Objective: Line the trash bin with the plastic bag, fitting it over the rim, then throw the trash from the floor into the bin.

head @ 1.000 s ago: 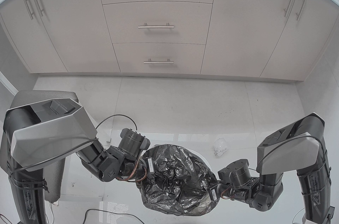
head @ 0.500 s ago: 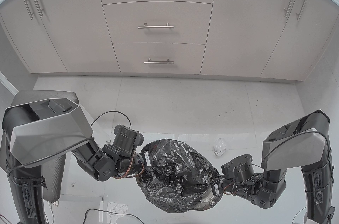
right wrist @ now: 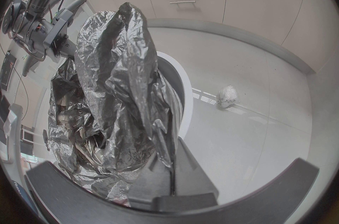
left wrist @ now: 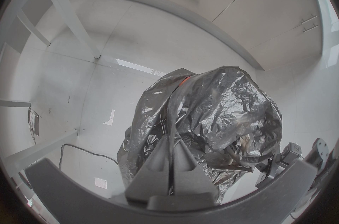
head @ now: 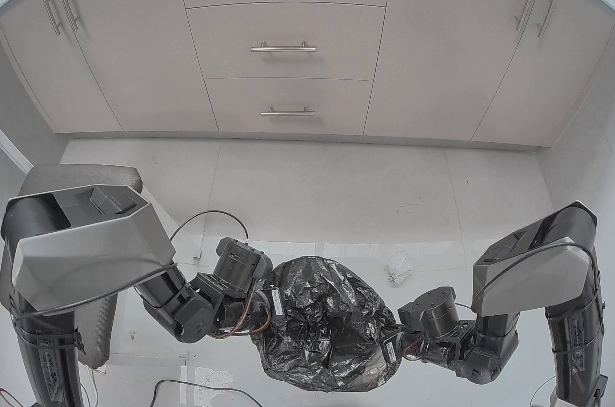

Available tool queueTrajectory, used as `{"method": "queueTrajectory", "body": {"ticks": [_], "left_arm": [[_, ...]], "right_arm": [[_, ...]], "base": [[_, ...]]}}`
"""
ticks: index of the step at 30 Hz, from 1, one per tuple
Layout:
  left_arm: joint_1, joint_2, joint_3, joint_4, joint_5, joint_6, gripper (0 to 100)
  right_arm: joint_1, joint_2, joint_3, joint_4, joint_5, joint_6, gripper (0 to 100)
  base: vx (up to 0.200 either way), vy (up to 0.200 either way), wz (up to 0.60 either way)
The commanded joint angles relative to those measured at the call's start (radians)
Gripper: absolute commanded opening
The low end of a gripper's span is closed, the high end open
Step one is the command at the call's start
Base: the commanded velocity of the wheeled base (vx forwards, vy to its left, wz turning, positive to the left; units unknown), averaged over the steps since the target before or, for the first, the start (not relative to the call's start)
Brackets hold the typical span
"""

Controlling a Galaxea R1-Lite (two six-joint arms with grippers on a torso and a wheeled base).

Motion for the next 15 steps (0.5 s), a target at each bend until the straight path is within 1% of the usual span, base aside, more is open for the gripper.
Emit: {"method": "queueTrajectory", "body": {"ticks": [1,6,10,14,15], "left_arm": [[-0.023,-0.02,0.033,-0.001,0.0,0.0,0],[-0.023,-0.023,0.077,-0.004,0.001,0.001,0],[-0.029,-0.029,0.116,-0.007,0.006,0.003,0],[-0.052,-0.074,0.177,-0.043,0.007,-0.005,0],[-0.067,-0.097,0.214,-0.075,0.009,-0.016,0]], "right_arm": [[0.021,0.007,0.017,-0.014,0.002,-0.001,0],[0.041,0.038,0.04,-0.092,0.003,-0.013,0],[0.044,0.091,0.054,-0.199,0.003,-0.021,0],[0.043,0.099,0.063,-0.235,0.003,-0.039,0],[0.044,0.102,0.064,-0.244,0.003,-0.04,0]], "base": [[0.0,0.0,0.0],[0.0,0.0,0.0],[0.0,0.0,0.0],[0.0,0.0,0.0],[0.0,0.0,0.0]]}}
